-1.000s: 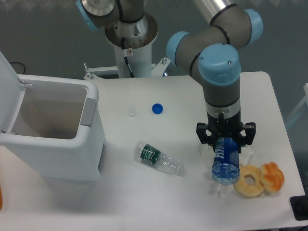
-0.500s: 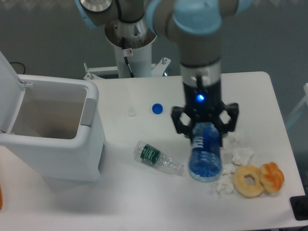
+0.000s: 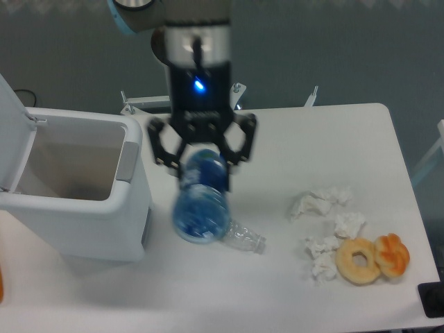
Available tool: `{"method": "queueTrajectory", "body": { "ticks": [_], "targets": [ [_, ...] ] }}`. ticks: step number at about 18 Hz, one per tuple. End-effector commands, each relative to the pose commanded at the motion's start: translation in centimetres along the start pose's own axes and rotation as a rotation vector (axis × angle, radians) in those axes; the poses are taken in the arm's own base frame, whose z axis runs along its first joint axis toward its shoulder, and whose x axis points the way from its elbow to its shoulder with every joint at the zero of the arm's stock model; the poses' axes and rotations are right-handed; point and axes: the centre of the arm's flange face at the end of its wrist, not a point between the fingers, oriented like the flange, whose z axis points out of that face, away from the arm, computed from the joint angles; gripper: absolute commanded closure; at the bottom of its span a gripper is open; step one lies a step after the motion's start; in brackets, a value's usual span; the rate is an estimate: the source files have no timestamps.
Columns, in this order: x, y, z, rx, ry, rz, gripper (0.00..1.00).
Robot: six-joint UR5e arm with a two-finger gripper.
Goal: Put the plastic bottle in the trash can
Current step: 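Carry the held bottle over to the white trash bin opening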
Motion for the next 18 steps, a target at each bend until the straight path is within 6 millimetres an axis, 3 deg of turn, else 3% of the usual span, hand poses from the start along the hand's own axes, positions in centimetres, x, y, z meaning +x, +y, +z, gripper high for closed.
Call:
{"method": "queueTrajectory", "body": {
  "ticks": [4,9,18],
  "targets": [
    [3.0,1.8,-0.2,-0.014,0.052,0.012,0.57],
    [6.8,2.4,2.0,0.011,0.148,0.065,0.57],
    [9.7,4.2,4.2,0.001,0.201,0.130,0.50]
  ]
}}
